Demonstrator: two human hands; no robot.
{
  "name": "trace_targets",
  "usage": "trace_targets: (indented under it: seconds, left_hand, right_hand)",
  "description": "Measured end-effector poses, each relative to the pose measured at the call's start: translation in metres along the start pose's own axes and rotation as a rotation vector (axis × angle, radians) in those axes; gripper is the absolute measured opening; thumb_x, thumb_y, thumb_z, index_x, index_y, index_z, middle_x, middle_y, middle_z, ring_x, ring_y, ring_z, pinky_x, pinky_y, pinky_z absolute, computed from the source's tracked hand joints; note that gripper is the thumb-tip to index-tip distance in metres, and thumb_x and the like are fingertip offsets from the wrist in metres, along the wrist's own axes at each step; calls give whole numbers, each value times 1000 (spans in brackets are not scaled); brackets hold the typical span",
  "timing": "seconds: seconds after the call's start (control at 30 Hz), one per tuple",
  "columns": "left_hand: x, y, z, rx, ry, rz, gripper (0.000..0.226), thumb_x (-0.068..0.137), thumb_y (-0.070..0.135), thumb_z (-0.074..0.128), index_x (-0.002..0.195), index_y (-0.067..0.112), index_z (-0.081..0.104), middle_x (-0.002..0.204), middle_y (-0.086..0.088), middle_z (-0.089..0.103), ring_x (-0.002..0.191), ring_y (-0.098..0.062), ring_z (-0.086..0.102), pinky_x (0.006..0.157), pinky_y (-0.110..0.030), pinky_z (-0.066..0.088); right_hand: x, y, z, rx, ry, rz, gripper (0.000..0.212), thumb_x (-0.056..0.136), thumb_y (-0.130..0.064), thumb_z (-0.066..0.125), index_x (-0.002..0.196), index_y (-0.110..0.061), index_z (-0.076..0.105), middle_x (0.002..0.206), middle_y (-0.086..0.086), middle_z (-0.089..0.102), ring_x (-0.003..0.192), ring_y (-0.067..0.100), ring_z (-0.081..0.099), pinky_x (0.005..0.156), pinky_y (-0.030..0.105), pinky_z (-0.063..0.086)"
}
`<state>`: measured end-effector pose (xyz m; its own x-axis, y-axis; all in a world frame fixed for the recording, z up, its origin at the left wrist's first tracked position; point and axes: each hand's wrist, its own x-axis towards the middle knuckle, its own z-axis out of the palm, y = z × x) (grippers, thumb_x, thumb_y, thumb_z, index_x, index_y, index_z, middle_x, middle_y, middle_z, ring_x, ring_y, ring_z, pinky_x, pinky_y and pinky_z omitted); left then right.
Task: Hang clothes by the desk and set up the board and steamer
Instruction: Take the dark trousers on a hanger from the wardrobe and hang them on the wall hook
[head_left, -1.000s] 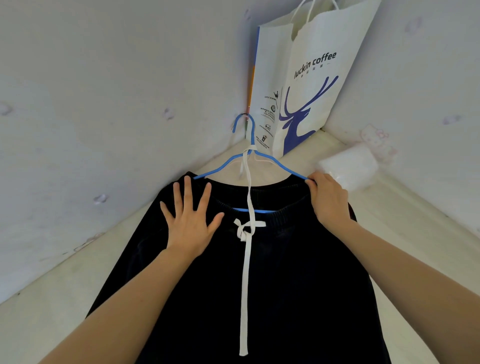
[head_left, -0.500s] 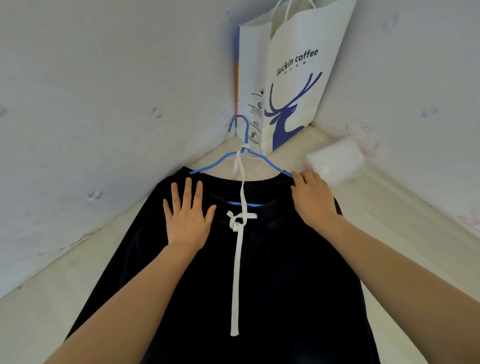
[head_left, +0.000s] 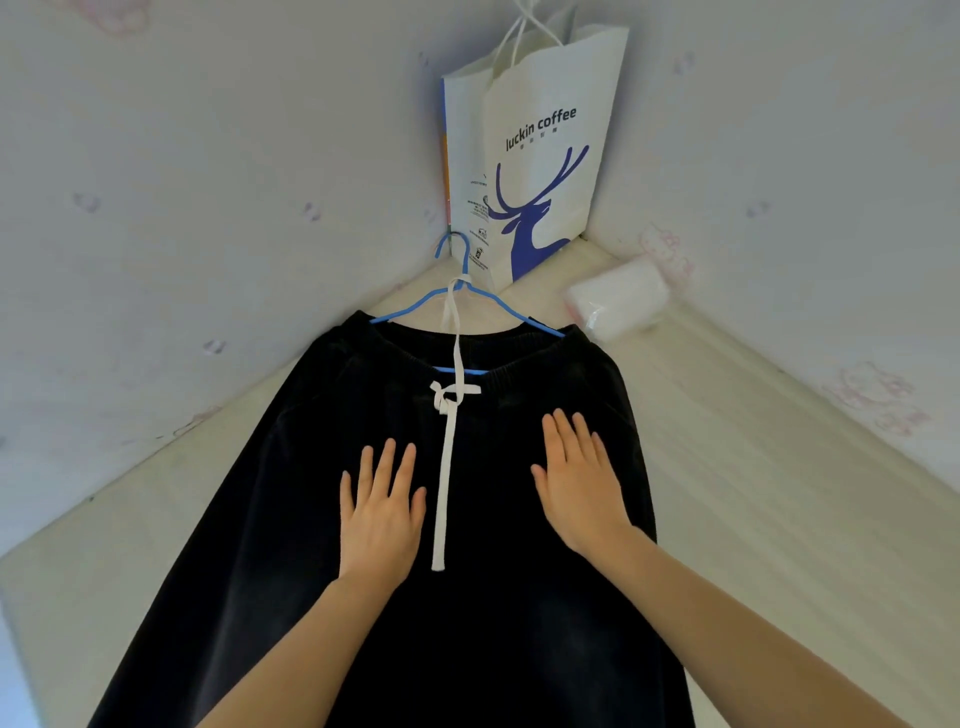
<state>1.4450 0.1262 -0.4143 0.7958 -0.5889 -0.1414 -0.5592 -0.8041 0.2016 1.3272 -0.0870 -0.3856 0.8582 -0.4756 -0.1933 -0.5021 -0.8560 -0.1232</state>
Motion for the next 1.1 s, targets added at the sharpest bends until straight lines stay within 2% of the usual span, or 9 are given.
trace_targets:
  seconds: [0.27, 0.43, 0.57, 0.63, 0.7, 0.77, 0.87, 0.97, 1.1]
  left_hand:
    - [-106, -3, 11, 39, -59, 60, 57, 93, 41, 26, 144, 19, 41, 150, -6, 38, 141, -28, 30, 110, -51, 28]
    - [-154, -17, 10, -7, -65, 150, 54, 92, 38, 26, 135, 16, 53, 143, -4, 49, 138, -24, 36, 111, -48, 33]
    - [-181, -36, 7, -20, -67, 259, 55, 92, 38, 25, 130, 15, 58, 139, -2, 54, 136, -21, 41, 111, -42, 30]
    - [-189, -47, 5, -19, -70, 315, 57, 92, 39, 23, 129, 15, 58, 138, 0, 55, 135, -18, 42, 112, -40, 30]
    - [-200, -55, 3, -30, -80, 360, 56, 93, 39, 24, 131, 15, 57, 139, 1, 54, 136, -17, 41, 113, -38, 28]
    - [-209, -60, 3, -55, -86, 408, 51, 95, 38, 29, 132, 15, 56, 140, 1, 53, 136, -17, 41, 114, -37, 28]
    - [-225, -63, 1, -83, -81, 493, 43, 95, 34, 40, 128, 14, 59, 131, -1, 60, 127, -19, 52, 108, -39, 39]
    - [-242, -54, -2, -119, -95, 580, 38, 88, 21, 64, 125, 12, 61, 119, -2, 67, 115, -20, 60, 102, -39, 46]
    - [-266, -31, -5, -144, -123, 736, 40, 85, 19, 69, 123, 13, 62, 107, 0, 69, 105, -19, 63, 93, -37, 52]
  right_hand:
    - [-119, -44, 29, 14, -31, 33, 64, 90, -37, 55, 143, -5, 38, 146, 14, 44, 136, 33, 38, 108, 49, 37]
    - [-180, -70, 39, 1, -60, 87, 61, 89, -39, 28, 137, -5, 47, 138, 12, 54, 129, 31, 48, 102, 47, 44]
    - [-223, -94, 46, -9, -37, 171, 61, 88, -39, 28, 133, -5, 53, 132, 11, 59, 125, 31, 53, 97, 46, 47]
    - [-246, -110, 51, 0, -32, 217, 59, 89, -40, 33, 131, -6, 56, 129, 10, 61, 123, 31, 55, 95, 45, 49]
    - [-268, -122, 57, 3, 9, 254, 53, 89, -39, 50, 130, -7, 57, 128, 9, 62, 122, 30, 56, 94, 44, 49]
    - [-288, -133, 61, 12, 7, 304, 59, 81, -39, 68, 129, -7, 57, 127, 9, 63, 121, 30, 57, 94, 44, 50]
    - [-320, -145, 63, 29, -8, 389, 63, 74, -40, 77, 125, -8, 61, 120, 7, 66, 116, 29, 60, 91, 43, 51]
    - [-354, -149, 66, 67, 3, 472, 60, 77, -40, 74, 126, -9, 60, 120, 6, 67, 116, 28, 60, 92, 43, 51]
    - [-397, -151, 70, 137, -5, 594, 56, 92, -38, 57, 139, -10, 46, 136, 8, 56, 130, 31, 47, 106, 46, 39]
